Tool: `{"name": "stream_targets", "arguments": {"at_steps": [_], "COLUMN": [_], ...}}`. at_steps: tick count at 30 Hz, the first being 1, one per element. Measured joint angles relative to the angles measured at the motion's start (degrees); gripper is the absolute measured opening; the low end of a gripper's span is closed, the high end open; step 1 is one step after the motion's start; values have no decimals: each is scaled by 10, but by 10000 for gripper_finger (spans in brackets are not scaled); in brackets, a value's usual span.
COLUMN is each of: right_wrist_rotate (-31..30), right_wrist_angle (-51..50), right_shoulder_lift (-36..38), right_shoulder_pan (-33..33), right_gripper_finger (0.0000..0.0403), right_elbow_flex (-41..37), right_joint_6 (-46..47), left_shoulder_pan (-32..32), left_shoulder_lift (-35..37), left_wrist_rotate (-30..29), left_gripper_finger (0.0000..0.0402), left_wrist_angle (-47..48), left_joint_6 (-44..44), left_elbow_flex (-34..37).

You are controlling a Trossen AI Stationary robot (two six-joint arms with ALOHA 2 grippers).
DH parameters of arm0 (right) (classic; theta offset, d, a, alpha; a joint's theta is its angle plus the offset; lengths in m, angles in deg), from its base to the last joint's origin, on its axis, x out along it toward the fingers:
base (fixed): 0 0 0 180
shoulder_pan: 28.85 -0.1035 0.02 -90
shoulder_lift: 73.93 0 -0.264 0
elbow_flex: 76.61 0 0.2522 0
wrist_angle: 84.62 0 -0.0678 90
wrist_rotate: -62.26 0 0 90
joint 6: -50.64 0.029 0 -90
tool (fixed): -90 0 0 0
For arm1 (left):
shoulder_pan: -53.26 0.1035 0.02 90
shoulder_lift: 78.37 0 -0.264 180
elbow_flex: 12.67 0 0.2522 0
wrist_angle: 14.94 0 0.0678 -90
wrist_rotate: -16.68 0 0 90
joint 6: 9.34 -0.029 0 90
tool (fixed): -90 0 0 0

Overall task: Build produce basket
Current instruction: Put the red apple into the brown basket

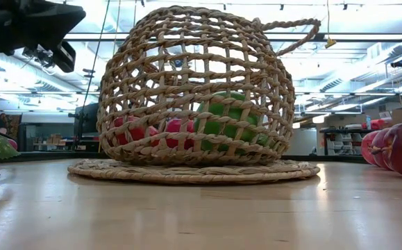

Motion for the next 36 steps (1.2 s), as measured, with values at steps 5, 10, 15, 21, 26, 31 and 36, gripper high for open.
{"name": "stream_targets", "arguments": {"at_steps": [5,10,15,21,26,31,36], "right_wrist_rotate": [18,20,23,95,113,140,182], "right_wrist_angle": [6,6,6,-4,-3,4,40], "right_shoulder_lift": [0,0,0,0,0,9,48], "right_shoulder_pan": [-22,-52,-78,-87,-101,-104,-77], "right_gripper_finger": [370,370,370,370,370,370,372], "right_elbow_flex": [-39,-69,-98,-139,-177,-221,-288], "right_joint_6": [45,88,127,154,170,169,148], "left_shoulder_pan": [0,0,0,0,0,0,0], "left_shoulder_lift": [0,0,0,0,0,0,0], "left_wrist_rotate": [0,0,0,0,0,0,0], "left_gripper_finger": [29,26,31,33,27,27,33], "left_wrist_angle": [1,1,1,1,1,0,0], "left_joint_6": [0,0,0,0,0,0,0], "left_elbow_flex": [0,0,0,0,0,0,0]}}
